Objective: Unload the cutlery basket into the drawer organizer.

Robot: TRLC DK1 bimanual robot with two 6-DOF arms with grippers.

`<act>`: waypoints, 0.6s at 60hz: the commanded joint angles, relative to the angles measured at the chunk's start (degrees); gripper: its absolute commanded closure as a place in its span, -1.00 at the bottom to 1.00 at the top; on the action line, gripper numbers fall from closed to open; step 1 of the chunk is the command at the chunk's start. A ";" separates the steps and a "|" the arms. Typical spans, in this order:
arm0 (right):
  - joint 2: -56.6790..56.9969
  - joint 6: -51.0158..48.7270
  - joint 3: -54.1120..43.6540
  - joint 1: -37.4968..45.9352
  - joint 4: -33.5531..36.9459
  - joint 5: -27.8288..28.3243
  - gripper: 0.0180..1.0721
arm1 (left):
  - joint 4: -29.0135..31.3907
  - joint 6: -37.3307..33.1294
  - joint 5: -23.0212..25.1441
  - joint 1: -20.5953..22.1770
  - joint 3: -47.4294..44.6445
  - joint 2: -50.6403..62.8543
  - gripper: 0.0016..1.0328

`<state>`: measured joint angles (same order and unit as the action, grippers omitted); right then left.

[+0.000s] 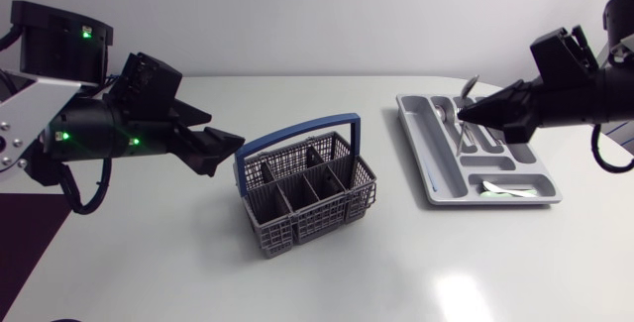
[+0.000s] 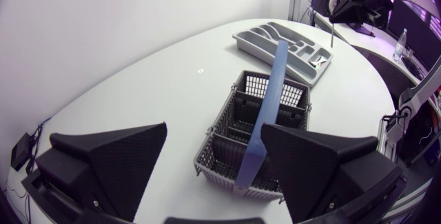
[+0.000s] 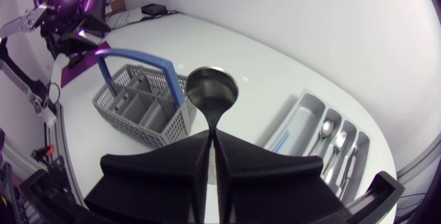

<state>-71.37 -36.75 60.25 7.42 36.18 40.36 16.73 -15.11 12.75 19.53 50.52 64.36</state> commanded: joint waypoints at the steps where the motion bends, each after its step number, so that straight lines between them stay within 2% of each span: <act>1: -2.54 -14.22 -1.98 4.62 4.25 0.95 0.85 | 0.58 -1.23 -0.19 -0.72 -2.36 -1.25 -0.87; 9: -7.99 -30.13 -1.36 11.39 9.61 0.07 0.85 | 1.55 -1.85 -0.19 -1.69 -2.80 -1.43 -0.87; 17: -14.67 -42.26 -0.66 15.43 9.43 -3.62 0.86 | 1.73 -2.20 -0.19 -2.13 -3.94 -1.69 -0.87; 29: -21.61 -52.81 2.07 17.01 6.88 -10.39 0.86 | 1.64 -3.34 -0.19 -2.57 -5.43 -2.04 -0.87; 36: -24.34 -53.51 3.47 16.93 3.28 -13.99 0.86 | 1.64 -3.96 -0.19 -3.01 -5.87 -2.13 -0.87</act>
<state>-93.56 -86.78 61.43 24.12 41.25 27.90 18.15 -17.45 12.73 17.23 45.98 62.54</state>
